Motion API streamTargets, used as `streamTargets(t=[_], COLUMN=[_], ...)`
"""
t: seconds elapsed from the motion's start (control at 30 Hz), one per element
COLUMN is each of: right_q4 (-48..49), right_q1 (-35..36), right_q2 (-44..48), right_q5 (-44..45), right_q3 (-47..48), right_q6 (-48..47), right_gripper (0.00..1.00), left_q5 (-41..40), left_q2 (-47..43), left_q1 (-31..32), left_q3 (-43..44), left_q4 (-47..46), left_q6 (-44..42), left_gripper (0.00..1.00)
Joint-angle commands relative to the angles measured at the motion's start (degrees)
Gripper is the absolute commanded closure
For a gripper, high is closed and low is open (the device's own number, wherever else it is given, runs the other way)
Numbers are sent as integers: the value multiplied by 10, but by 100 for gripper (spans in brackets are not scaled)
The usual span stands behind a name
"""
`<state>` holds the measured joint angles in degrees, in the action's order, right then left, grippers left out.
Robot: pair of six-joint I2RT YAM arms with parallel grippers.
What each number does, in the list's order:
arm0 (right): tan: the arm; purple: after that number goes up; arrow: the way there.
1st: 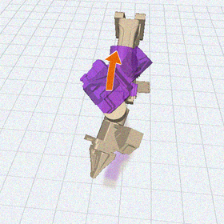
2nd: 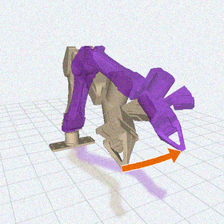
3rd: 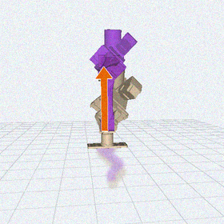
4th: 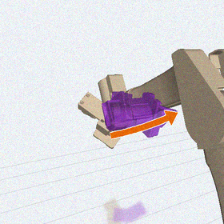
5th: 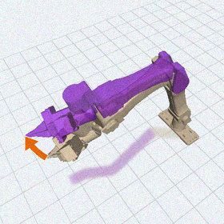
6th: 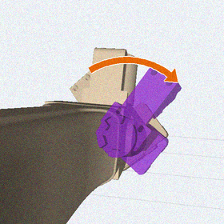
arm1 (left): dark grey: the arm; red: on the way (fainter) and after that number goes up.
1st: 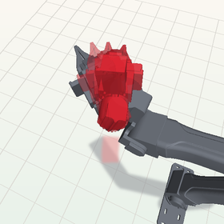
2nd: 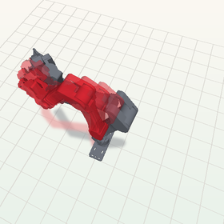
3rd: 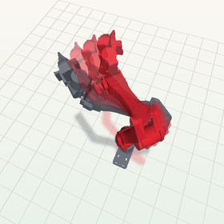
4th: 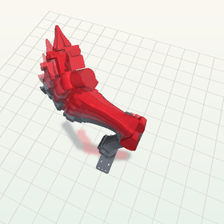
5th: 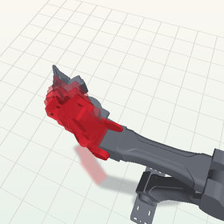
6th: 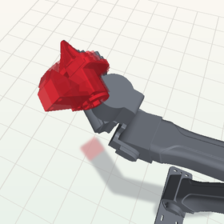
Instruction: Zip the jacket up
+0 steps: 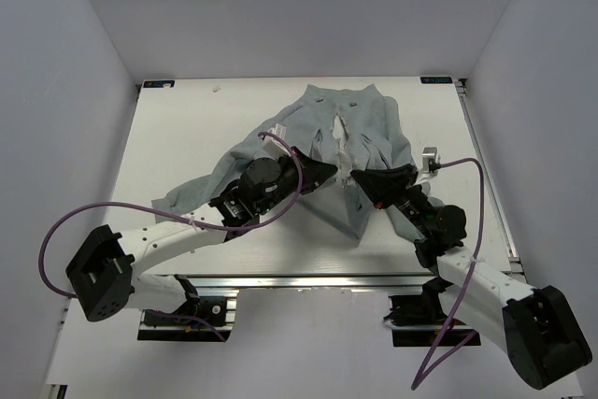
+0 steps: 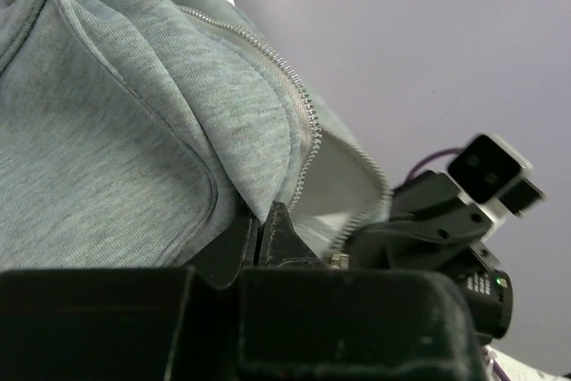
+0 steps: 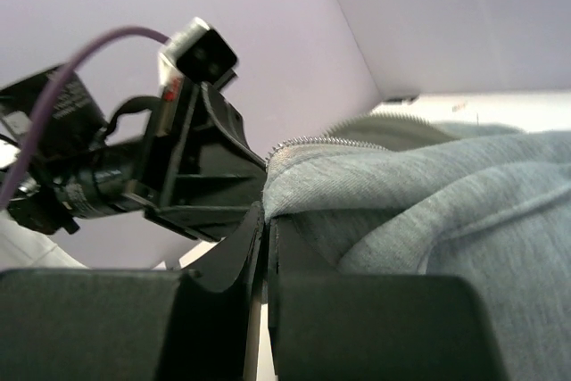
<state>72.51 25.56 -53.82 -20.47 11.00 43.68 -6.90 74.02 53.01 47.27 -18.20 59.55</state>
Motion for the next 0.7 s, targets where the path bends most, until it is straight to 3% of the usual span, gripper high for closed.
streamTargets(t=[0.0, 0.67], right_q4=[122, 49], right_q1=[2, 21], right_q2=[31, 20], right_q5=[11, 46], right_q3=[2, 56], right_q6=[-26, -130], right_gripper=[100, 100], left_q5=[-15, -39], left_q2=[-32, -12], left_q1=[4, 17], left_q3=[-6, 21], left_q4=[-15, -57], left_q6=[13, 14], left_gripper=[100, 100])
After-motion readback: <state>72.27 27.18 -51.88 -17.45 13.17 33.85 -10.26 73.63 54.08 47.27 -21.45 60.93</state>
